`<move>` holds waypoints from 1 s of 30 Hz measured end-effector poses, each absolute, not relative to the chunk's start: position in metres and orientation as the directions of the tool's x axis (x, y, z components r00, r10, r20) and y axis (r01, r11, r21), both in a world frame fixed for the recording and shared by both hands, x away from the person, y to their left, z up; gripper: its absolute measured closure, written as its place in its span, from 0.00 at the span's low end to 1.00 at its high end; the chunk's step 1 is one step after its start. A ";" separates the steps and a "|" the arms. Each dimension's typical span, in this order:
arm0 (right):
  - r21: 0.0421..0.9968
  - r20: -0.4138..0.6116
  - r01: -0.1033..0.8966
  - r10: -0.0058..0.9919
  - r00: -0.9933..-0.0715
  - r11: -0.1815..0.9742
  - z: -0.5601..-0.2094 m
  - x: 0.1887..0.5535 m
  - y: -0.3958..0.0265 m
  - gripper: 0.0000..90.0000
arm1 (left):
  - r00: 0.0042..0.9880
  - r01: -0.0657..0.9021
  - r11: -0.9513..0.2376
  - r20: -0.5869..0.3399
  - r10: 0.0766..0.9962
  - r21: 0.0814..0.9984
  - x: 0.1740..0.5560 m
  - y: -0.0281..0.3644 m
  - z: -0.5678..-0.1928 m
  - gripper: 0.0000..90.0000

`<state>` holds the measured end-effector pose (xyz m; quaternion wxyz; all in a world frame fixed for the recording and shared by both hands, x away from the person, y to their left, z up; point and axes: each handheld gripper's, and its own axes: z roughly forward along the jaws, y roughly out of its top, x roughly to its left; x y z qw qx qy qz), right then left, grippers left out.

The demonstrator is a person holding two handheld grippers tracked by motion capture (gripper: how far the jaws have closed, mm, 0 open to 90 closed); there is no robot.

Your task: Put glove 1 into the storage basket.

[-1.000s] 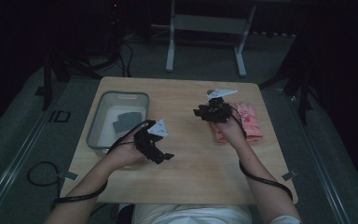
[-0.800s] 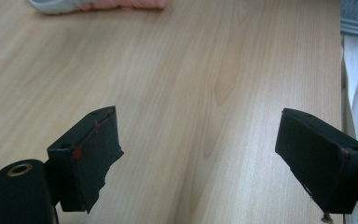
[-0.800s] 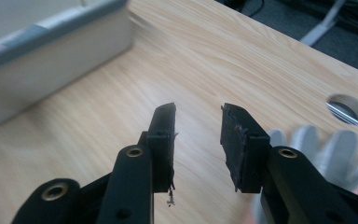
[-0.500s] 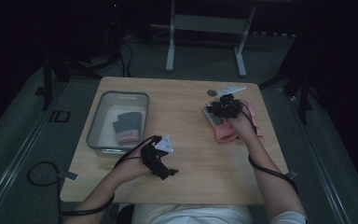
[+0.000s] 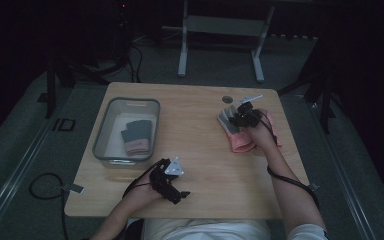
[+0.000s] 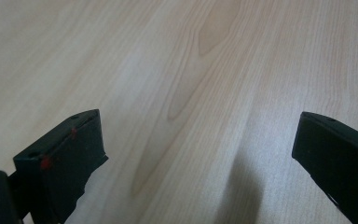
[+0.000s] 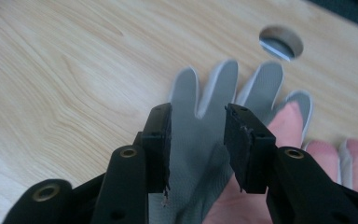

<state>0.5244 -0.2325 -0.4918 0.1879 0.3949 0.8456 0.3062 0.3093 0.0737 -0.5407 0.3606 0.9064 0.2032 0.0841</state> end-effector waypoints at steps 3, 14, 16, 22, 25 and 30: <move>0.646 -0.079 0.569 0.786 -0.613 0.508 -0.498 0.525 -0.233 0.68 | 0.907 0.306 -0.671 0.007 0.421 0.675 0.309 0.074 -0.545 0.04; 0.558 -0.176 0.579 0.767 -0.617 0.595 -0.514 0.524 -0.232 0.64 | 0.895 0.304 -0.649 0.024 0.445 0.697 0.305 0.075 -0.551 0.03; 0.537 -0.181 0.572 0.747 -0.640 0.620 -0.523 0.524 -0.230 0.79 | 0.895 0.305 -0.644 0.020 0.446 0.701 0.305 0.076 -0.551 0.03; 0.562 -0.150 0.597 0.781 -0.607 0.572 -0.527 0.523 -0.230 0.95 | 0.898 0.301 -0.646 0.021 0.440 0.701 0.304 0.077 -0.552 0.03; 0.602 -0.114 0.608 0.810 -0.576 0.517 -0.520 0.519 -0.232 0.98 | 0.900 0.298 -0.652 0.023 0.436 0.698 0.304 0.076 -0.553 0.03; 0.685 -0.027 0.607 0.847 -0.530 0.402 -0.498 0.506 -0.237 0.98 | 0.893 0.280 -0.643 0.052 0.447 0.713 0.303 0.077 -0.552 0.03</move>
